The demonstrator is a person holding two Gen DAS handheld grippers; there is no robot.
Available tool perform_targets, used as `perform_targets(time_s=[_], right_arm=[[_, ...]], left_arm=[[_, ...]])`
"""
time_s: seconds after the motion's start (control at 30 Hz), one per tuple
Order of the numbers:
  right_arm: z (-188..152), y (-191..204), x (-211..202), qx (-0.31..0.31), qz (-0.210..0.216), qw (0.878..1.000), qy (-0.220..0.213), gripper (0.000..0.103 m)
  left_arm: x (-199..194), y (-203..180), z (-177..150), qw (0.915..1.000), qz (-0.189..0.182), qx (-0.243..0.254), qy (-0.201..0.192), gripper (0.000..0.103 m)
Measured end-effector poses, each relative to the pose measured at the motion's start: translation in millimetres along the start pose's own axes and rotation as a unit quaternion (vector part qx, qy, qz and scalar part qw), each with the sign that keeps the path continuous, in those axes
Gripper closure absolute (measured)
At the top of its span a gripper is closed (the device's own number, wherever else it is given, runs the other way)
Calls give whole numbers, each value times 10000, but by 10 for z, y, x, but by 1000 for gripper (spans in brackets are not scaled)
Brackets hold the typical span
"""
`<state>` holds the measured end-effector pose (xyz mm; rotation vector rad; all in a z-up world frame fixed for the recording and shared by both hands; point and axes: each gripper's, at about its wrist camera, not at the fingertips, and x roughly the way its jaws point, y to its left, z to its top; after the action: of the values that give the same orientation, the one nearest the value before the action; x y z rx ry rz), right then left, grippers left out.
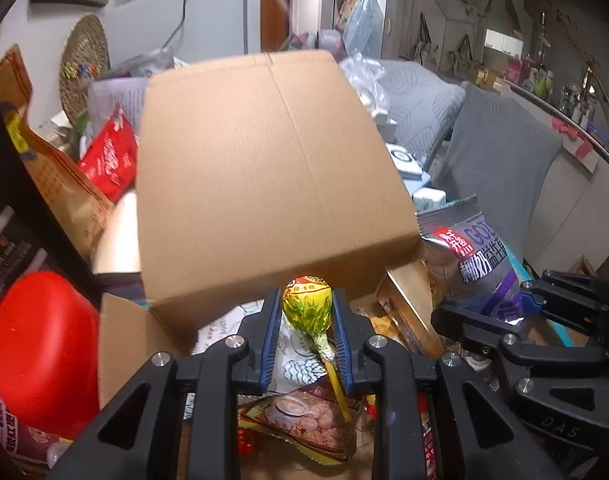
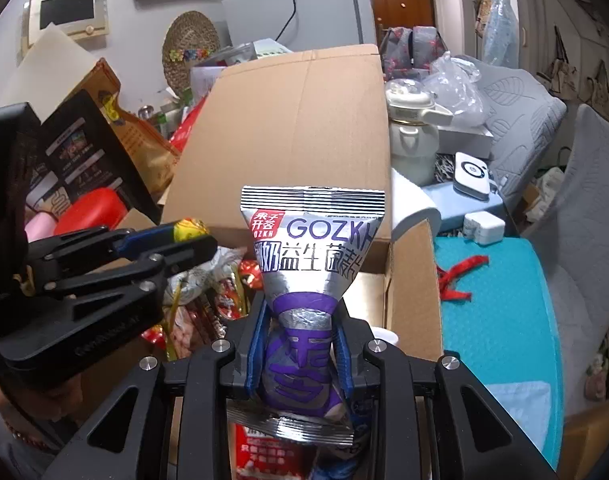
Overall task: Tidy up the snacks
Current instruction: 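Lower both held snacks into the box and open both tools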
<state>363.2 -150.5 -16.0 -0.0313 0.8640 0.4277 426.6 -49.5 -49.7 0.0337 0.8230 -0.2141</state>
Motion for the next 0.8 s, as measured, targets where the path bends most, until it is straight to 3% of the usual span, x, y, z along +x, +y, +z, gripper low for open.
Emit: perform_targets(time_s=[0.43, 0.8], right_arm=[[-42, 115, 165, -232, -402, 9986, 244, 73], [-46, 140, 195, -237, -375, 9984, 351, 67]], left_arm=[[192, -27, -32, 9988, 158, 82, 446, 78], [165, -57, -22, 9979, 363, 23, 539, 78]])
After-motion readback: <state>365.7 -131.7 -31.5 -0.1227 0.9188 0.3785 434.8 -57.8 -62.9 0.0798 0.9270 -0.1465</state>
